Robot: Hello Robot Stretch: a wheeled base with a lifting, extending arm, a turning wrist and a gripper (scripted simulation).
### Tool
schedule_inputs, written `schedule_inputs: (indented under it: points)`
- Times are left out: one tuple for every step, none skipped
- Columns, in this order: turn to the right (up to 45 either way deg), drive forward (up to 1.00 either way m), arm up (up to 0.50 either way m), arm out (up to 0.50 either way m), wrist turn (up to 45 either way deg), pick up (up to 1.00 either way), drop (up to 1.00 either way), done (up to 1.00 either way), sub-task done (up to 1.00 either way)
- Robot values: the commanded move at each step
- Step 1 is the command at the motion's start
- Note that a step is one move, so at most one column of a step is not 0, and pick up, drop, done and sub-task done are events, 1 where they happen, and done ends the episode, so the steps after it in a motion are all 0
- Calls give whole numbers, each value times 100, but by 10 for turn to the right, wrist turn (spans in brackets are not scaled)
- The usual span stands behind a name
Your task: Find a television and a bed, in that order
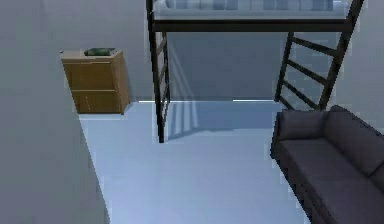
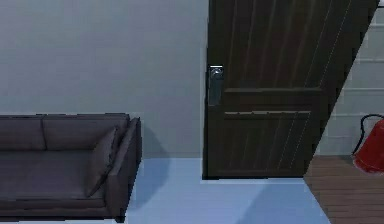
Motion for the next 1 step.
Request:
schedule_inputs:
  points:
    - [30,0,0,0,0,0,0,0,0]
